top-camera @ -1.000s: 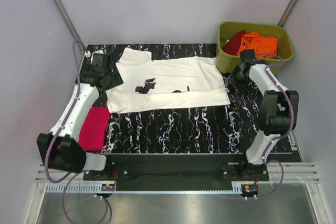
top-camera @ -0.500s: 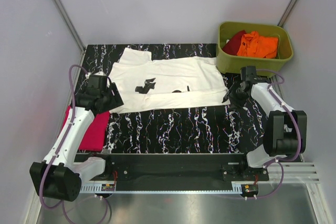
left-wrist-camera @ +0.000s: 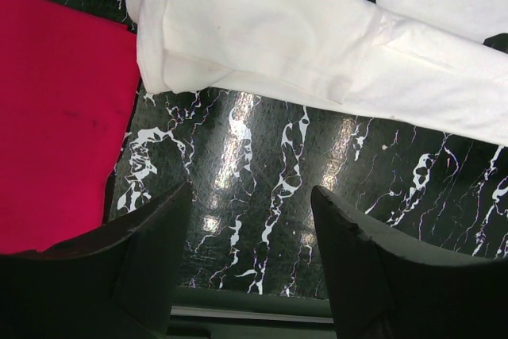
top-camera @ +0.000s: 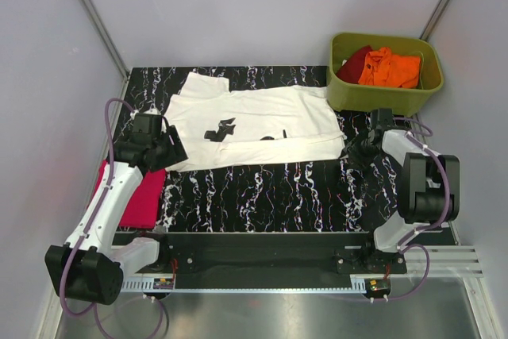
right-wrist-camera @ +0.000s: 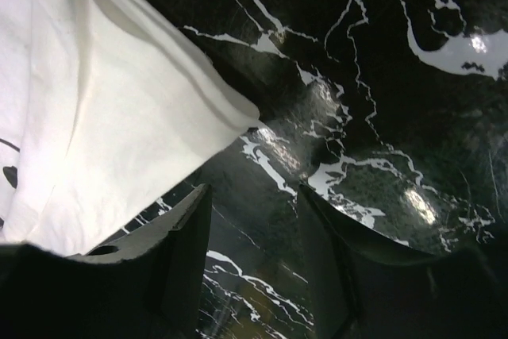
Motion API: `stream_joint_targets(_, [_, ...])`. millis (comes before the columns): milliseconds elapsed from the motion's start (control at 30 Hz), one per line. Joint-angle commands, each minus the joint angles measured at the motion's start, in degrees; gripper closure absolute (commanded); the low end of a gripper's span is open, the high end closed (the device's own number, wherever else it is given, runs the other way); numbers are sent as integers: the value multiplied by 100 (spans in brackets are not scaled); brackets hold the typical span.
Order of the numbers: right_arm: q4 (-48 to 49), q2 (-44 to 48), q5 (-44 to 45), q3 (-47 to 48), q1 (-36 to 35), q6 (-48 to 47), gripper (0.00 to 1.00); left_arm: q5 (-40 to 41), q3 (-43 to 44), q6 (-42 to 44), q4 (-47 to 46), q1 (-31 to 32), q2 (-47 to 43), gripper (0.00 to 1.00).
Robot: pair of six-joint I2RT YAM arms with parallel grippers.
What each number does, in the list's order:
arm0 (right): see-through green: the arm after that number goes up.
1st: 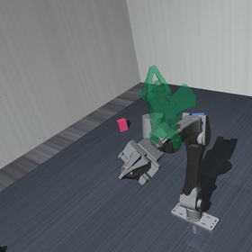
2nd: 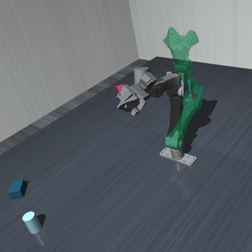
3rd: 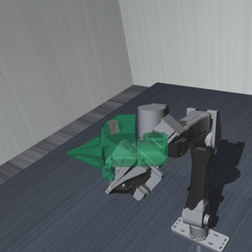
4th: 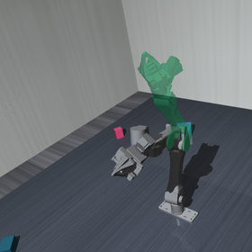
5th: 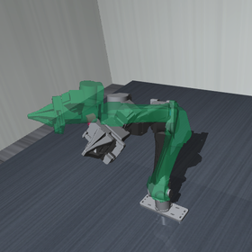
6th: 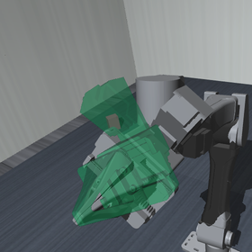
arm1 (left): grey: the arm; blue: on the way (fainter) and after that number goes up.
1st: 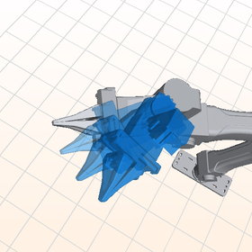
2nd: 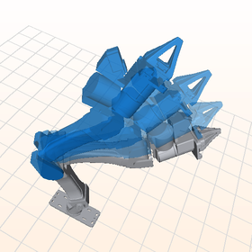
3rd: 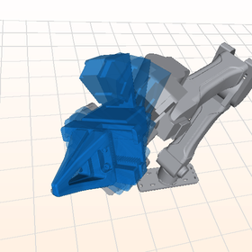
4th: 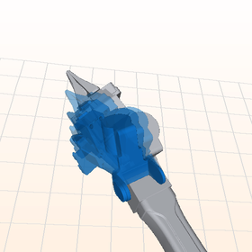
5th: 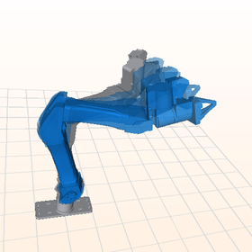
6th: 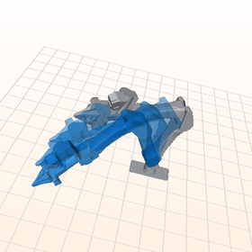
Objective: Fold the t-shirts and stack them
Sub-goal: Fold the tshirt
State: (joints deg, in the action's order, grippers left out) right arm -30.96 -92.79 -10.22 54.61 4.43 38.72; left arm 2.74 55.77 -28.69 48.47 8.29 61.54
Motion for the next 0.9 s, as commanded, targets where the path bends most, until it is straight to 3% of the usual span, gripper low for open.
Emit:
stream_joint_targets(0, [503,-212,-138,15,14,101,46,-107,101,91,-21,23,-133,34])
stream_joint_targets(400, [951,-564,-165,41,120,189,46,-55,285,144,-22,14,104,34])
stream_joint_targets(633, [618,-977,37,313,155,258,50,33,435,170,5,14,271,34])
stream_joint_targets(733, [530,-1065,160,357,155,312,63,130,522,170,49,14,315,34])
stream_joint_targets(767, [425,-1091,221,366,155,303,80,165,532,188,49,14,315,34])
stream_joint_targets(867, [240,-1074,520,279,155,285,97,226,523,206,57,14,306,34])
